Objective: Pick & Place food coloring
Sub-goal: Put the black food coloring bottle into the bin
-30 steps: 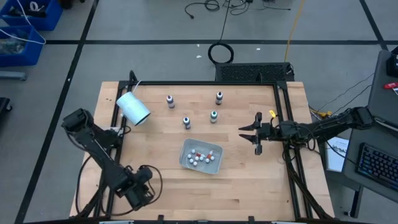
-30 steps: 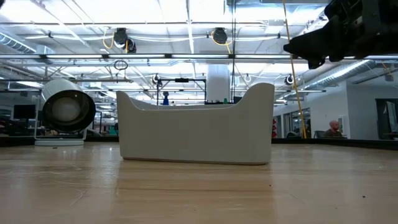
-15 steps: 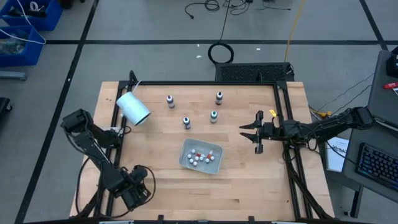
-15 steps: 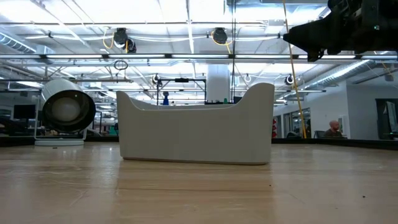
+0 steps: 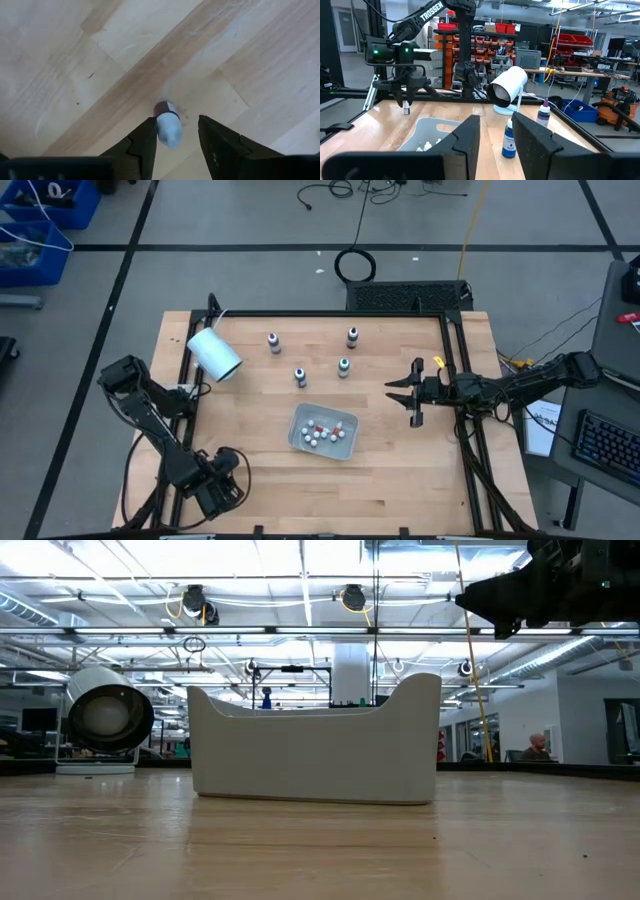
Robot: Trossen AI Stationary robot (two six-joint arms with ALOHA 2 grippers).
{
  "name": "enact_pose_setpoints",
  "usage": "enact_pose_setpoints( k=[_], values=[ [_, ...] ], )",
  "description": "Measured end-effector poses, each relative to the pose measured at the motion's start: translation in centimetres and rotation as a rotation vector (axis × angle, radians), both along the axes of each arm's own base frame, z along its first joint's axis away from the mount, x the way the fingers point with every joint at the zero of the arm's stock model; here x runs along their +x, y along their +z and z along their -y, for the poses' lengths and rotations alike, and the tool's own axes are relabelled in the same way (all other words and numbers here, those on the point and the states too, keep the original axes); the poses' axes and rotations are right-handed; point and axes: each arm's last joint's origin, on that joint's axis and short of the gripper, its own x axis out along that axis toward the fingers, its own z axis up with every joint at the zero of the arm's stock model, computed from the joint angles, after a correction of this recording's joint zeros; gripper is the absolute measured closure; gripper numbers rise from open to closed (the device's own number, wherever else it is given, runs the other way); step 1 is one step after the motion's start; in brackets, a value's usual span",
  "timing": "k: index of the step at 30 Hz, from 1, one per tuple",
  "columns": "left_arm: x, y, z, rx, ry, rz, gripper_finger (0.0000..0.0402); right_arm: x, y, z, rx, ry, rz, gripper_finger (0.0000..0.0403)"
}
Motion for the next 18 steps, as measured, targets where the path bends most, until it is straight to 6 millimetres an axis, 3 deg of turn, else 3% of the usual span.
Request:
enact_pose_setpoints(
  k=[9, 18],
  values=[
    [0.01, 0.00, 0.00, 0.000, 0.000, 0.000, 0.0279, 0.00, 0.00, 0.00, 0.000, -0.001, 0.000, 0.0298],
    [0.01, 0.00, 0.00, -0.001, 0.000, -0.001, 0.0275, 0.00, -0.01, 0.00, 0.000, -0.001, -0.001, 0.0298]
  ],
)
